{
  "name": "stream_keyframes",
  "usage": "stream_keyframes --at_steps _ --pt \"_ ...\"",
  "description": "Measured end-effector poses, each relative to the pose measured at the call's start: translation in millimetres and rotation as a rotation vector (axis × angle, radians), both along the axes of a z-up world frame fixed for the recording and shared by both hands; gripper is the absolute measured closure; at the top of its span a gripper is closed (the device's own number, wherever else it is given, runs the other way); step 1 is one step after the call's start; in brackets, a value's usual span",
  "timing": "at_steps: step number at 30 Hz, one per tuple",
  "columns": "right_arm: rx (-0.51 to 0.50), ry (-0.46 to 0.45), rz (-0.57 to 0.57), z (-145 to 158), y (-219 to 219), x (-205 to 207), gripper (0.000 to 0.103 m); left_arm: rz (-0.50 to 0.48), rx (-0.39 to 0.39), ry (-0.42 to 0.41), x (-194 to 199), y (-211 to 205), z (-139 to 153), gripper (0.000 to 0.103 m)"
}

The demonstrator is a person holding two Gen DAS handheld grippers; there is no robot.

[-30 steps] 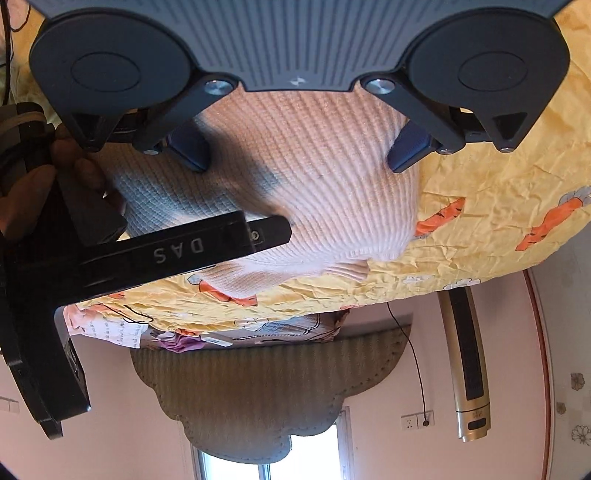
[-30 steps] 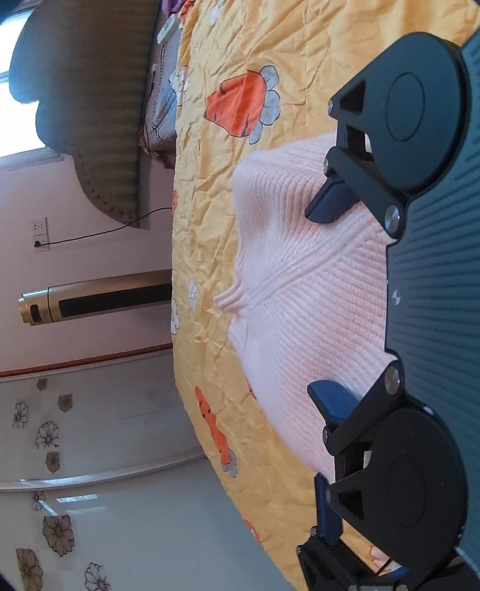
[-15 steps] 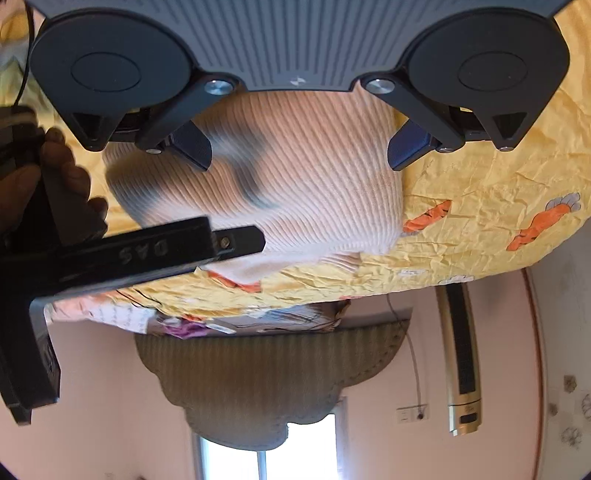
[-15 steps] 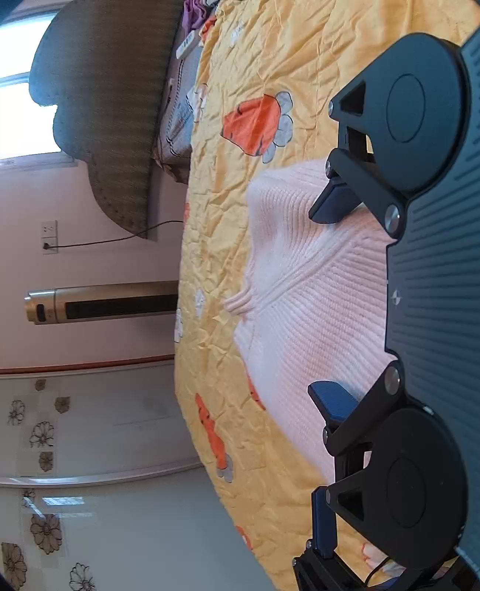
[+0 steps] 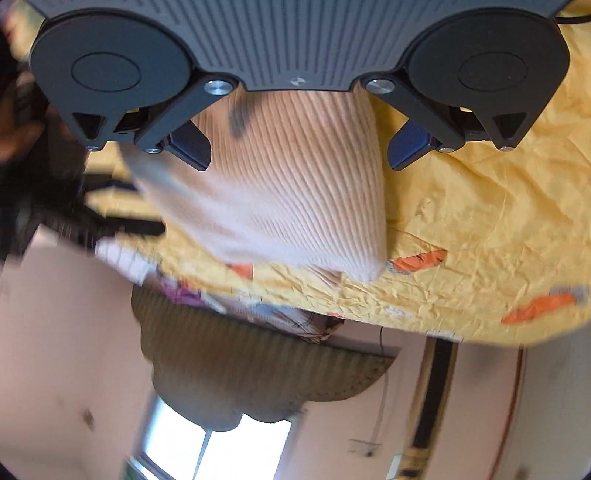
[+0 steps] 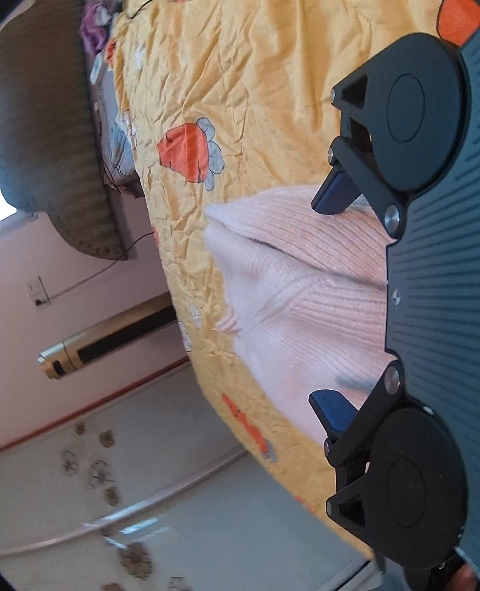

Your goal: Fold small clothes

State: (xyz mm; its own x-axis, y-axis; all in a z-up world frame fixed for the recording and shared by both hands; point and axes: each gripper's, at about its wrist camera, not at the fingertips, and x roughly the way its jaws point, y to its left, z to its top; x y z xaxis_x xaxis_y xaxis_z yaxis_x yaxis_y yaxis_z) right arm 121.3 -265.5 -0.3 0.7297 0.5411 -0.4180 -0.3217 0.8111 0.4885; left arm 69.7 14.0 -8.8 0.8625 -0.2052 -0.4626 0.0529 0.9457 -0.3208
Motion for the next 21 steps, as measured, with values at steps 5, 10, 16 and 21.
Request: stream_keyframes --at_steps 5,10,16,21 --pt "0.172 0.238 -0.072 -28 -37 41 0.0 0.077 -0.355 0.175 43 49 -21 0.0" --pt "0.263 0.32 0.016 -46 -25 64 0.001 0.087 -0.381 0.21 72 45 -35 0.001" --pt "0.125 0.232 0.072 -39 4 66 0.035 0.042 -0.207 0.198 86 23 -5 0.047" --pt "0.143 0.205 0.074 -39 -17 46 0.045 0.001 -0.096 0.192 96 16 -11 0.039"
